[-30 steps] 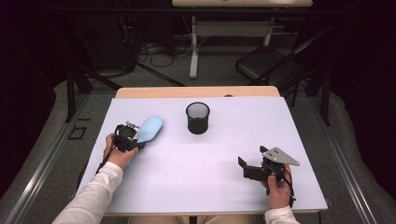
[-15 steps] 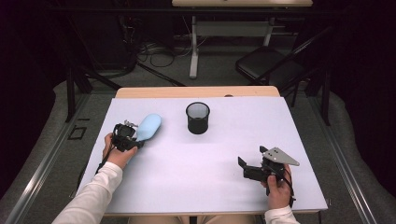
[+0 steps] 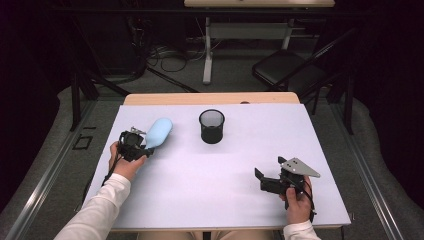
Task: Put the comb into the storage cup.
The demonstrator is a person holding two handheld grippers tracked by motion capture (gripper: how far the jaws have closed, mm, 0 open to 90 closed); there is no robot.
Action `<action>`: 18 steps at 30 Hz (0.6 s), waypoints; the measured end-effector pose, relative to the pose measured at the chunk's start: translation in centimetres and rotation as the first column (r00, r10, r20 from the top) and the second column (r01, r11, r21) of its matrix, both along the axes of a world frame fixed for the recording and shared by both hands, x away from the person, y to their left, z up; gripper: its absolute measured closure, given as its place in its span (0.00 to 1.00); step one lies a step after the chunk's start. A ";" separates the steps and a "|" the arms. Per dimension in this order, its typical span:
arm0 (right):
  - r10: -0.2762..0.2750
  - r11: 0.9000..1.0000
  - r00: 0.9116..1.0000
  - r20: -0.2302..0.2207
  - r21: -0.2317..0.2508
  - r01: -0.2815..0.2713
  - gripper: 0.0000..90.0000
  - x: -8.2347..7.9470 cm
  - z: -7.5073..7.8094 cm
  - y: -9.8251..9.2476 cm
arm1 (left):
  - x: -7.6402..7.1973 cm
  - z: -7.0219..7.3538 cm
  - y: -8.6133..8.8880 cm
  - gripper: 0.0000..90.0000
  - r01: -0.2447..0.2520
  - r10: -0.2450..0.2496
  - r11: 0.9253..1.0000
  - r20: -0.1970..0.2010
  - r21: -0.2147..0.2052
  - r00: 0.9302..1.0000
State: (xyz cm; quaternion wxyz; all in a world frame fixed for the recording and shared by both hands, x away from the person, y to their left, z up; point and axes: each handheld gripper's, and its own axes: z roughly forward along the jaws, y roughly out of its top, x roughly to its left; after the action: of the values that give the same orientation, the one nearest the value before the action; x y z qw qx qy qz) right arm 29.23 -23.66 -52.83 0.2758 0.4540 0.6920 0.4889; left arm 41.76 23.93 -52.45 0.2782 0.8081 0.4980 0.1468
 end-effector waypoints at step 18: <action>-0.002 1.000 1.000 -0.002 0.000 0.002 0.06 0.0 0.0 0.0 | -0.8 1.7 0.6 0.77 -0.031 0.035 0.998 0.086 -0.048 0.996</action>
State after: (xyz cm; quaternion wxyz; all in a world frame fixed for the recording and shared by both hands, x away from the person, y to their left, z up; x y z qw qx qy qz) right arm 29.26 -23.65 -52.84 0.2757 0.4550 0.6917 0.4883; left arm 40.94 24.49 -50.77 0.3158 0.7860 0.5020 0.1746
